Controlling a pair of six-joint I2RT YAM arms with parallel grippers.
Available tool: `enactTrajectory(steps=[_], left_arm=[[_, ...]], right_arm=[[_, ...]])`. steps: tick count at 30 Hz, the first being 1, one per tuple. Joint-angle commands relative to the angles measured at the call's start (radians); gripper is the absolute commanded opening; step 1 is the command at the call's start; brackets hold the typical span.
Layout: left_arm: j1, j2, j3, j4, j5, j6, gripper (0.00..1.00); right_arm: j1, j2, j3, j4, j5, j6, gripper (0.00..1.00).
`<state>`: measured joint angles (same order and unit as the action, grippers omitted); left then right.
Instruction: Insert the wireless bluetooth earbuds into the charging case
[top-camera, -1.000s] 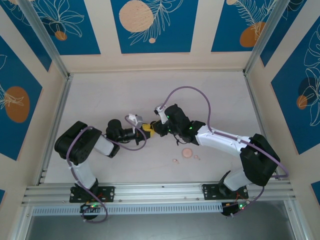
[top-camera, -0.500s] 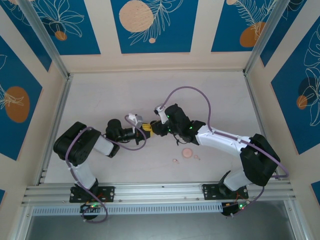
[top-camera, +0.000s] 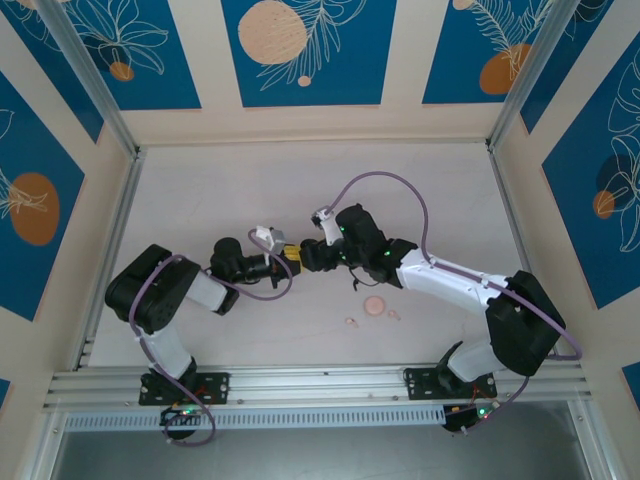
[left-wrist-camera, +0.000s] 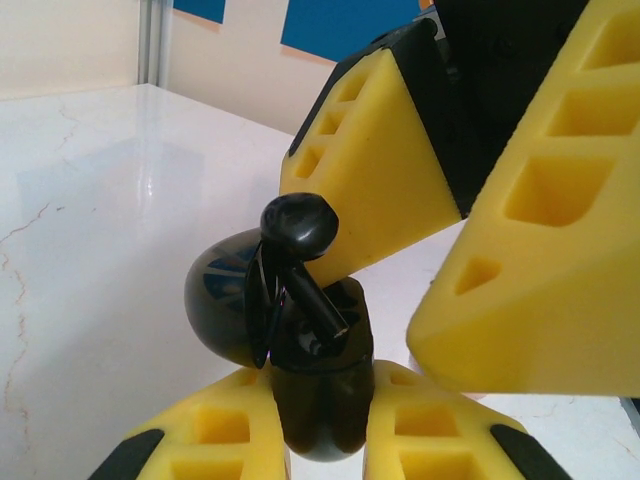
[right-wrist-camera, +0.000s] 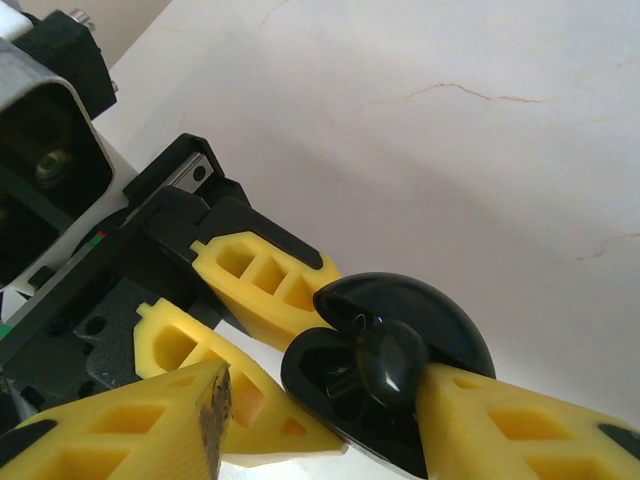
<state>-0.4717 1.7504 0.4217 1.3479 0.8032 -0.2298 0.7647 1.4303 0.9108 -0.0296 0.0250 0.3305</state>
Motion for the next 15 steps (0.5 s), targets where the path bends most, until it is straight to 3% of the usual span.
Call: enactTrajectory(steps=[1,15], left_arm=[[-0.007,-0.024,0.016,0.057,0.005,0.006,0.09],[-0.007,-0.023,0.022,0.057,0.009,0.007,0.09]], right_arm=[[-0.014,-0.033,0.010,0.000,-0.056,0.022,0.54],[-0.074,-0.126,-0.006,0.021,-0.157,0.079,0.57]])
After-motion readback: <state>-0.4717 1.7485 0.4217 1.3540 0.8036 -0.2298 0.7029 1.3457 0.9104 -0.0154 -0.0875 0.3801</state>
